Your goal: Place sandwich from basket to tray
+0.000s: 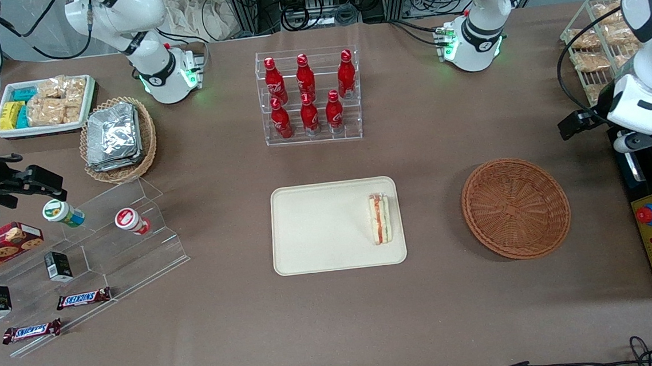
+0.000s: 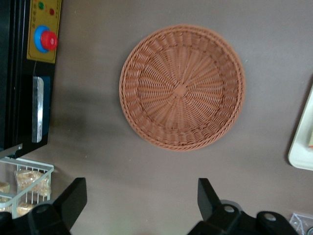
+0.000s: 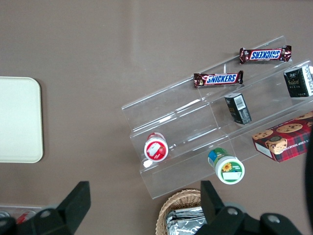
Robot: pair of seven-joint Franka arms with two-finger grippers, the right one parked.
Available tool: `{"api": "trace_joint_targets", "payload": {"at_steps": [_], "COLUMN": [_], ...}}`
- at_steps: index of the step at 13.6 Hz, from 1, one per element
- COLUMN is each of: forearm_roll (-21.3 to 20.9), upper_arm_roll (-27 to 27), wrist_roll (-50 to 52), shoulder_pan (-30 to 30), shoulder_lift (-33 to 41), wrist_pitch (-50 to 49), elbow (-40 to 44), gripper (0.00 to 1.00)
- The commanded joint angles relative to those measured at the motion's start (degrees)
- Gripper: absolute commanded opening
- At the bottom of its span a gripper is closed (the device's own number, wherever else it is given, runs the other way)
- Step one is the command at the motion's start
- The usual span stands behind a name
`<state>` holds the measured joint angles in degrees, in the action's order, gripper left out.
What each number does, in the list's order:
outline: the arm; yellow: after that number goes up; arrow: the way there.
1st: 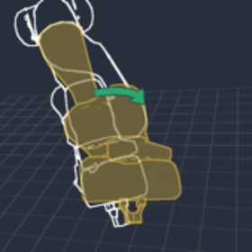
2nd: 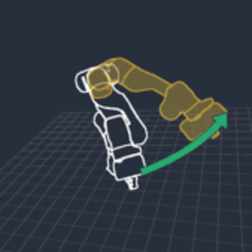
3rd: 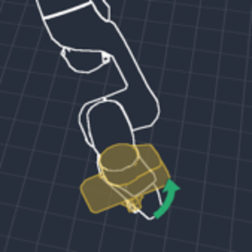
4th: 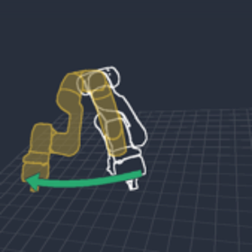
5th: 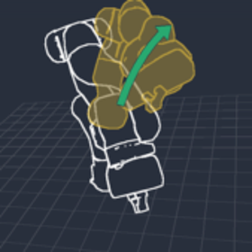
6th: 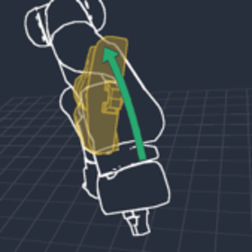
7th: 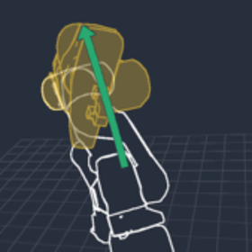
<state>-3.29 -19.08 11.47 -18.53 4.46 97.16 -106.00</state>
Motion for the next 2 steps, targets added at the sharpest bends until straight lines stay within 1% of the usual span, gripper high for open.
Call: {"api": "trace_joint_targets", "payload": {"at_steps": [1, 2], "forearm_roll": [0.13, -0.65], "upper_arm_roll": [-0.78, -0.87], "wrist_roll": [0.40, 0.57], "shoulder_pan": [-0.19, 0.07], "shoulder_lift": [-6.02, -7.95], "wrist_pitch": [-4.51, -5.83], "elbow": [8.59, 10.88], "gripper": [1.00, 1.00]}}
